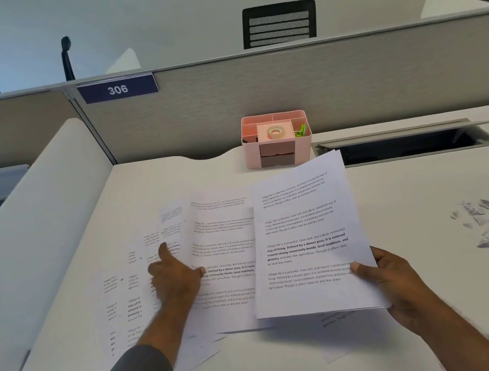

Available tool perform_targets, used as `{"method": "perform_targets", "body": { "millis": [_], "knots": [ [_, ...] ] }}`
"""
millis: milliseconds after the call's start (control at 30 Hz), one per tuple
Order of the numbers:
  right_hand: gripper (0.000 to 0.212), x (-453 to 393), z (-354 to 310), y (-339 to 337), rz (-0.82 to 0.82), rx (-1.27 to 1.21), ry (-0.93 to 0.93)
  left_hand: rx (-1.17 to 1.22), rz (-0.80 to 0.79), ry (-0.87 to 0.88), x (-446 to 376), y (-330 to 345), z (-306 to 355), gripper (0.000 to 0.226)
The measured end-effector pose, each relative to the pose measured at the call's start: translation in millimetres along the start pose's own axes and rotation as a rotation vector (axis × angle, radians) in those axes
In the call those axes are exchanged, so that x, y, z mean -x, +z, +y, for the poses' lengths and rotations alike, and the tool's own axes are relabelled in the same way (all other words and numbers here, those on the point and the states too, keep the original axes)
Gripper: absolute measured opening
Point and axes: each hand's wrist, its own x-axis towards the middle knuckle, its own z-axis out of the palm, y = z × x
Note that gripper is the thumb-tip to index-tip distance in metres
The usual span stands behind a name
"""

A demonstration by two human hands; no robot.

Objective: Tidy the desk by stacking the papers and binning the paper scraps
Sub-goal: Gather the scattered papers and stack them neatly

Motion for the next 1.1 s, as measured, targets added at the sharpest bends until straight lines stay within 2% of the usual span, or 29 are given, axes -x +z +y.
{"method": "perform_targets", "body": {
  "millis": [100, 200, 267, 333, 400, 533, 633, 733, 900, 1000, 1100],
  "knots": [
    [0.031, 2.3, -1.0, 0.0, -0.012, -0.005, -0.002, 0.104, 0.018, 0.019, -6.0, -10.9, -13.0, 0.109],
    [0.032, 4.5, -1.8, 0.2, -0.016, -0.013, 0.002, 0.182, 0.061, -0.012, -9.7, -22.6, -25.3, 0.097],
    [0.033, 6.3, -2.5, 0.6, -0.018, -0.016, 0.0, 0.241, 0.06, -0.016, -9.7, -29.0, -33.2, 0.077],
    [0.033, 8.8, -3.8, 1.2, -0.024, -0.011, -0.007, 0.265, 0.018, 0.027, -8.3, -35.2, -41.1, 0.047],
    [0.034, 11.4, -4.7, 1.3, -0.03, -0.013, -0.015, 0.305, -0.008, 0.049, -5.9, -41.1, -47.9, 0.032],
    [0.034, 16.5, -6.7, -1.9, -0.031, -0.015, -0.029, 0.462, 0.011, 0.122, 1.8, -59.6, -55.9, 0.022],
    [0.034, 19.3, -7.8, -8.0, -0.022, -0.021, -0.038, 0.602, 0.031, 0.183, 7.0, -80.0, -57.0, 0.025],
    [0.032, 20.8, -9.8, -13.9, 0.004, -0.023, -0.047, 0.776, 0.02, 0.17, 12.0, -101.2, -53.2, 0.024],
    [0.03, 23.9, -13.4, -17.7, 0.012, -0.021, -0.064, 1.017, -0.135, 0.126, 25.0, -125.7, -41.0, 0.021],
    [0.031, 27.3, -13.2, -14.7, -0.003, -0.007, -0.069, 1.08, -0.343, 0.119, 41.2, -124.1, -28.5, 0.027],
    [0.03, 32.3, -12.9, -7.1, -0.044, 0.012, -0.07, 1.038, -0.532, 0.11, 63.7, -103.7, -12.2, 0.035]
  ]
}}
